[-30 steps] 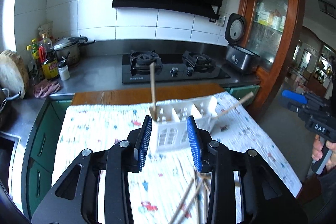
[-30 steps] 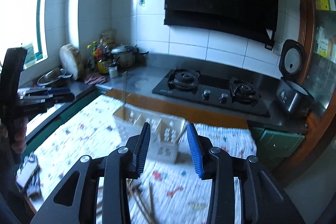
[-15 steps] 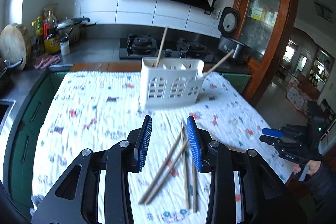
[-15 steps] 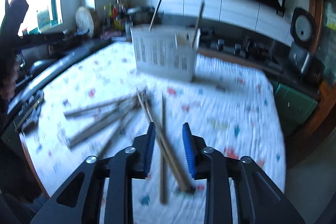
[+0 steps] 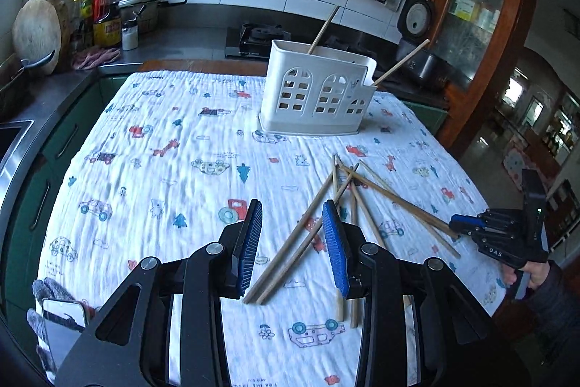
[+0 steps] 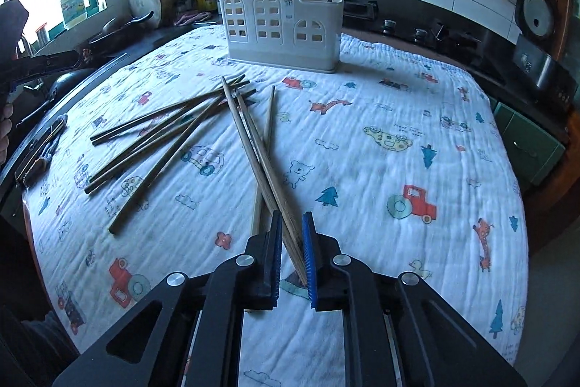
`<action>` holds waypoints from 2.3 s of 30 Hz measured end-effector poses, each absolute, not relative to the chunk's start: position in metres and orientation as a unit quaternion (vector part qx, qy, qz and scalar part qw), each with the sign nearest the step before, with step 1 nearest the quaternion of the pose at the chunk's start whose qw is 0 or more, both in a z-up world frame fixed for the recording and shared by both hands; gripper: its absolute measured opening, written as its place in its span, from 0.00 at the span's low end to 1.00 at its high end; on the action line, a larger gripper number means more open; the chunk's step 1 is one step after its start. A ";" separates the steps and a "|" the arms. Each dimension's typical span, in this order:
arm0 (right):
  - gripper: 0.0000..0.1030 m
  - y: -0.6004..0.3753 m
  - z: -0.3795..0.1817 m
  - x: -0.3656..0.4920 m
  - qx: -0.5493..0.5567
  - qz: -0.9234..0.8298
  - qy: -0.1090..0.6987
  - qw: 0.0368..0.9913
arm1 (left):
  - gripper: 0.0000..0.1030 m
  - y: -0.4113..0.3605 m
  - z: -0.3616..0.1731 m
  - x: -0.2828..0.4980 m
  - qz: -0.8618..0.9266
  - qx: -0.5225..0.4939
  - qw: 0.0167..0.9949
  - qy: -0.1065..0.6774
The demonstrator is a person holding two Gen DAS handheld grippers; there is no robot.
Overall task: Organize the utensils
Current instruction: 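Return the right tool to the pile and grasp a chopstick while the left tool grasps another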
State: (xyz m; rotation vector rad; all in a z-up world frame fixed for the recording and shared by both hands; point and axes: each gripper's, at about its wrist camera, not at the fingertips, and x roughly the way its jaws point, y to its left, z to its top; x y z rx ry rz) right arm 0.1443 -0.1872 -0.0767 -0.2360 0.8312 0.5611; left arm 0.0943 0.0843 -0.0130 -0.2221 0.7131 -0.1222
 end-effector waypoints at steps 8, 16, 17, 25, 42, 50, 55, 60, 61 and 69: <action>0.08 -0.189 -0.083 0.153 -0.123 0.270 0.405 0.865 | 0.34 0.090 -0.020 0.095 -0.050 -0.113 0.926 0.357; 0.09 -0.186 -0.086 0.153 -0.127 0.282 0.406 0.860 | 0.34 0.091 -0.034 0.095 -0.047 -0.111 0.919 0.374; 0.09 -0.186 -0.086 0.153 -0.130 0.282 0.405 0.860 | 0.34 0.091 -0.037 0.095 -0.048 -0.111 0.918 0.377; 0.10 -0.184 -0.088 0.155 -0.136 0.293 0.410 0.853 | 0.34 0.086 -0.049 0.097 -0.059 -0.098 0.912 0.395; 0.08 -0.188 -0.091 0.152 -0.134 0.306 0.407 0.850 | 0.26 0.046 -0.095 0.100 -0.107 0.038 0.904 0.412; 0.08 -0.184 -0.091 0.149 -0.136 0.306 0.404 0.852 | 0.22 0.045 -0.102 0.110 -0.120 0.048 0.900 0.417; 0.08 -0.184 -0.089 0.147 -0.132 0.305 0.402 0.854 | 0.21 0.049 -0.108 0.112 -0.118 0.045 0.896 0.425; 0.08 -0.186 -0.084 0.142 -0.118 0.302 0.396 0.859 | 0.20 0.051 -0.108 0.111 -0.114 0.045 0.896 0.427; 0.08 -0.187 -0.083 0.141 -0.116 0.301 0.394 0.861 | 0.20 0.050 -0.108 0.111 -0.113 0.048 0.896 0.427; 0.07 -0.190 -0.064 0.125 -0.079 0.296 0.367 0.878 | 0.08 0.036 -0.107 0.104 -0.096 0.078 0.896 0.426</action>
